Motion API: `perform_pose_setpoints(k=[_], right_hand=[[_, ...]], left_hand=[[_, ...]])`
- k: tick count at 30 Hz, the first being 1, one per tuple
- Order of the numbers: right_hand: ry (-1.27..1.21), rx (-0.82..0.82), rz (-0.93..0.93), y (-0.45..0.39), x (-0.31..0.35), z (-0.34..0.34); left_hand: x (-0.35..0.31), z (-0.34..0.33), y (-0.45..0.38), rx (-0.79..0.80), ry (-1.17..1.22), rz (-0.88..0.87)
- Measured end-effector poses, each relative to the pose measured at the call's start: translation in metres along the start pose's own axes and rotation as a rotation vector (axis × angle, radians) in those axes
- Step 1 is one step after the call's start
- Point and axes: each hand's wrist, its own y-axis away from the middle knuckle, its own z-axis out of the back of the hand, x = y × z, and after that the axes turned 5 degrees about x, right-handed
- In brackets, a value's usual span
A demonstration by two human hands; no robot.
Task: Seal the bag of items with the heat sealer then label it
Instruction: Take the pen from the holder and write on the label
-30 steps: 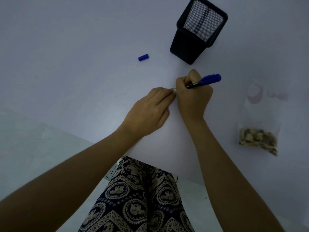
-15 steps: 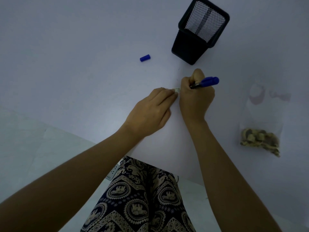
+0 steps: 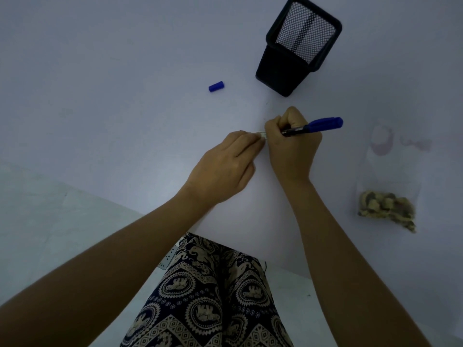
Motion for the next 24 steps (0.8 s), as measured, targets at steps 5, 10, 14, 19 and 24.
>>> perform_pose_setpoints(k=[5,10,14,19,24], right_hand=[[-0.027,0.023,-0.005,0.0001,0.0006,-0.001],[-0.014,0.0,0.002,0.0024,-0.001,-0.0011],[0.001,-0.022,0.025,0.003,0.0,-0.0013],[0.029,-0.048,0.019,0.0019,-0.0009,-0.0016],[0.048,-0.067,-0.017,0.0018,-0.0025,-0.0021]], left_hand=[[0.0008,-0.0019,-0.0003,0.008,0.002,0.005],[0.0007,-0.0027,0.0007,0.017,-0.002,0.008],[-0.0002,-0.0021,0.0005,0.004,0.001,0.001],[-0.0011,-0.0007,0.0005,0.007,0.005,0.005],[-0.0003,-0.0013,0.0007,0.004,0.004,-0.001]])
